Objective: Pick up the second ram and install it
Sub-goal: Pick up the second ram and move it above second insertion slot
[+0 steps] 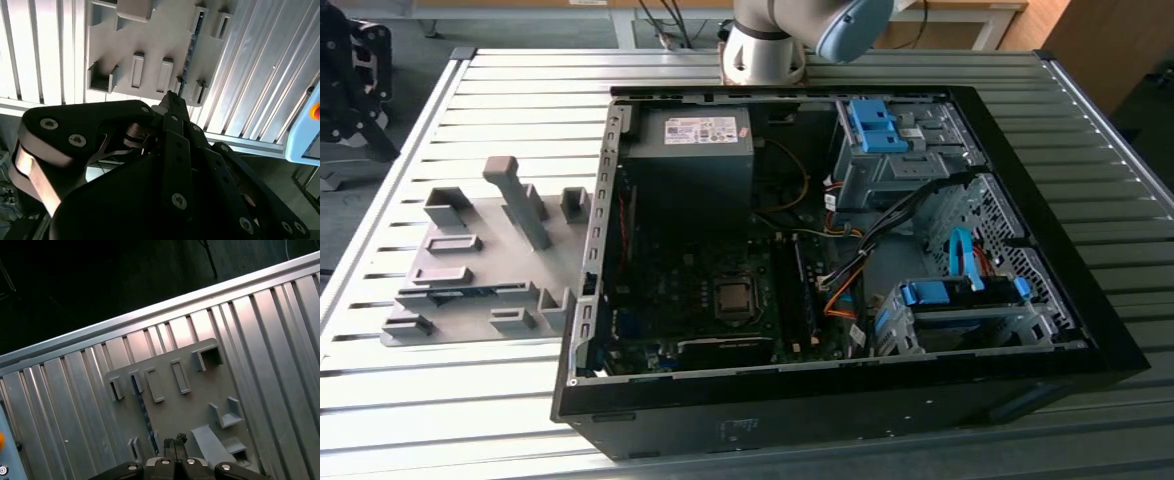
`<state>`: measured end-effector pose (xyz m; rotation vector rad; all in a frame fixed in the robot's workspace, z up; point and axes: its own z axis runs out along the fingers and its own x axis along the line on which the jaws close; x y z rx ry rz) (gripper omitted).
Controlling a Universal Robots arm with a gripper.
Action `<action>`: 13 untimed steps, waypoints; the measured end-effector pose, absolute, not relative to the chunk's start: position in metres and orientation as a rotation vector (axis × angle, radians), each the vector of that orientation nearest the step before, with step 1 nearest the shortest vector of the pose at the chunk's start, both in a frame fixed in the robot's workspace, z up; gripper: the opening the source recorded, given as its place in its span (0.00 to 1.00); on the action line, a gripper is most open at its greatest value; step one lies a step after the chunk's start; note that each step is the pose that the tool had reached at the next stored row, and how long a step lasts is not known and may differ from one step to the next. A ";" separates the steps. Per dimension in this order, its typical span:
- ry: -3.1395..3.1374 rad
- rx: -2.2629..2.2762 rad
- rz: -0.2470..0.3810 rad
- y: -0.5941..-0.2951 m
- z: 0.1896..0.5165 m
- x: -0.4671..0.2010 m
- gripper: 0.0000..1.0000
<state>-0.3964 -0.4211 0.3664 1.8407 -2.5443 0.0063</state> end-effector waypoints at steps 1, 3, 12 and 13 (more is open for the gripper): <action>-2.528 1.863 0.006 -0.421 0.366 -0.396 0.10; -2.494 1.908 0.006 -0.421 0.365 -0.396 0.10; -2.360 2.071 0.005 -0.422 0.360 -0.397 0.10; -2.360 2.071 0.005 -0.422 0.359 -0.398 0.10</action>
